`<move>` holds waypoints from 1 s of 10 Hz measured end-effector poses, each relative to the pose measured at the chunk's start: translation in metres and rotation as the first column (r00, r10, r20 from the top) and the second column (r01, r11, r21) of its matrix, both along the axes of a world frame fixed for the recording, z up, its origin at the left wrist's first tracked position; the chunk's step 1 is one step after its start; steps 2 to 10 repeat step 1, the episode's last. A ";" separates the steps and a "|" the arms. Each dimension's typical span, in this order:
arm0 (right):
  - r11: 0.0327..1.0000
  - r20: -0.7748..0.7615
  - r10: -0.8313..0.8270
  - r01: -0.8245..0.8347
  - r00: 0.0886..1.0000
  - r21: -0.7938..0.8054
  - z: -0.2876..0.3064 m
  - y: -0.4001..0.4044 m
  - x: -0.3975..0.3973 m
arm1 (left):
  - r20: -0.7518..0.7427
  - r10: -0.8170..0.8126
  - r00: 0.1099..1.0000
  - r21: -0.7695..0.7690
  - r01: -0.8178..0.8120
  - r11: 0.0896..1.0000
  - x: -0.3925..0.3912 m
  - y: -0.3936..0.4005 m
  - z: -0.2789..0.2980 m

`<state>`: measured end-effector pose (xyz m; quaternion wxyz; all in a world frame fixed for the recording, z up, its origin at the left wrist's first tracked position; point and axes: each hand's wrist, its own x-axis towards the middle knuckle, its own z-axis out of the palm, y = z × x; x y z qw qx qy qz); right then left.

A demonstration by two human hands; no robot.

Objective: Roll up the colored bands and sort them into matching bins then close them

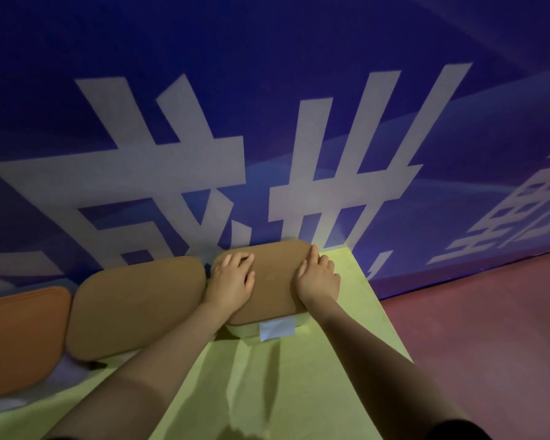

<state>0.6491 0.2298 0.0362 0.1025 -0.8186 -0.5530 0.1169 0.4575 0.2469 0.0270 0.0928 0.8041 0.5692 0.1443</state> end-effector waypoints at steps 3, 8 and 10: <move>0.999 -0.176 -0.008 0.017 0.984 0.049 0.010 -0.001 0.003 | 0.112 0.096 0.989 -0.228 -0.068 0.971 0.005 0.005 0.023; 0.999 -0.176 -0.008 0.017 0.984 0.049 0.010 -0.001 0.003 | 0.112 0.096 0.989 -0.228 -0.068 0.971 0.005 0.005 0.023; 0.999 -0.176 -0.008 0.017 0.984 0.049 0.010 -0.001 0.003 | 0.112 0.096 0.989 -0.228 -0.068 0.971 0.005 0.005 0.023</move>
